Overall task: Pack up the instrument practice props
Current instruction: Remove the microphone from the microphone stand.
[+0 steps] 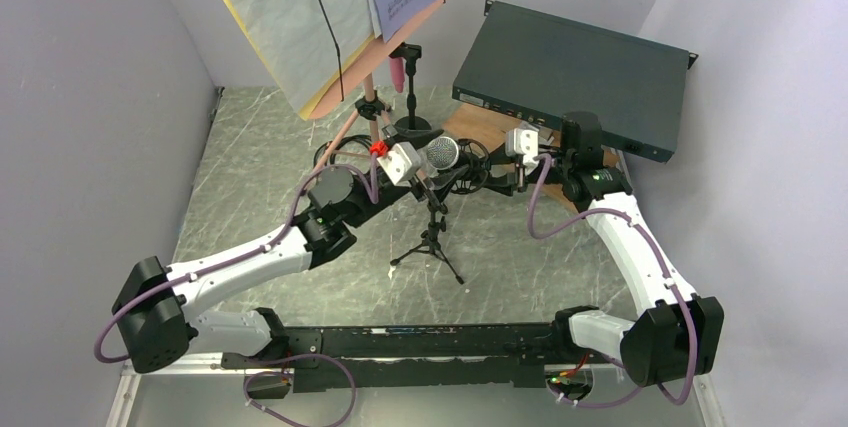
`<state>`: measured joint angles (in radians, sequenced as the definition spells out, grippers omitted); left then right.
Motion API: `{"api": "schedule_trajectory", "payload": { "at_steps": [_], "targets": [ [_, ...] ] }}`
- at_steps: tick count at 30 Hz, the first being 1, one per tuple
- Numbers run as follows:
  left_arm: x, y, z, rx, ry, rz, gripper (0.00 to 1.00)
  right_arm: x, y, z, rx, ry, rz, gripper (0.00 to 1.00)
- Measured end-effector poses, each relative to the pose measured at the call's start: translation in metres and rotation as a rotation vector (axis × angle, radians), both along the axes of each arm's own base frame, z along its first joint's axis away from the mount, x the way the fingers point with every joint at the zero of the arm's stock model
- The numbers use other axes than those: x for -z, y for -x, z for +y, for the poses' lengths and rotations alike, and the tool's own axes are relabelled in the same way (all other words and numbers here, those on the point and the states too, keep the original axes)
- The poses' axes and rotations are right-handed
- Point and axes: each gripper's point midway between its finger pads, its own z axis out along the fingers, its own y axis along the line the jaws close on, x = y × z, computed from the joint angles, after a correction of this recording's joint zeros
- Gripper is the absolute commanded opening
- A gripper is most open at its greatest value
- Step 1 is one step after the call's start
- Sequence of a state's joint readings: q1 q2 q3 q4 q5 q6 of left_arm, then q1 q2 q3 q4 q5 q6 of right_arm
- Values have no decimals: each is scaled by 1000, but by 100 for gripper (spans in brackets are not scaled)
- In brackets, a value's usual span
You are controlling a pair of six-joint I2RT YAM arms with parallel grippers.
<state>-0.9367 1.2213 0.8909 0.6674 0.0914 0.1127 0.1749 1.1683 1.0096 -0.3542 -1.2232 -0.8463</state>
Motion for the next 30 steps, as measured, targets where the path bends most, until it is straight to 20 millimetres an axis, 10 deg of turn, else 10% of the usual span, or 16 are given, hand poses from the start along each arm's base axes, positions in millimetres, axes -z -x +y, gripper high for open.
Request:
{"api": "schedule_trajectory", "payload": {
  "at_steps": [8, 14, 17, 22, 30],
  "targets": [
    [5, -4, -2, -27, 7, -32, 67, -3, 2, 2, -6, -25, 24, 13],
    [4, 6, -9, 22, 25, -28, 17, -5, 0, 4, -7, -36, 6, 16],
    [4, 16, -14, 63, 29, -23, 0, -5, 1, 7, -21, -39, -16, 32],
    [5, 13, -11, 47, 15, -27, 0, -3, 2, 6, -14, -39, -4, 69],
    [-13, 15, 15, -9, 10, -55, 0, 0, 12, -6, 23, -32, 33, 91]
  ]
}}
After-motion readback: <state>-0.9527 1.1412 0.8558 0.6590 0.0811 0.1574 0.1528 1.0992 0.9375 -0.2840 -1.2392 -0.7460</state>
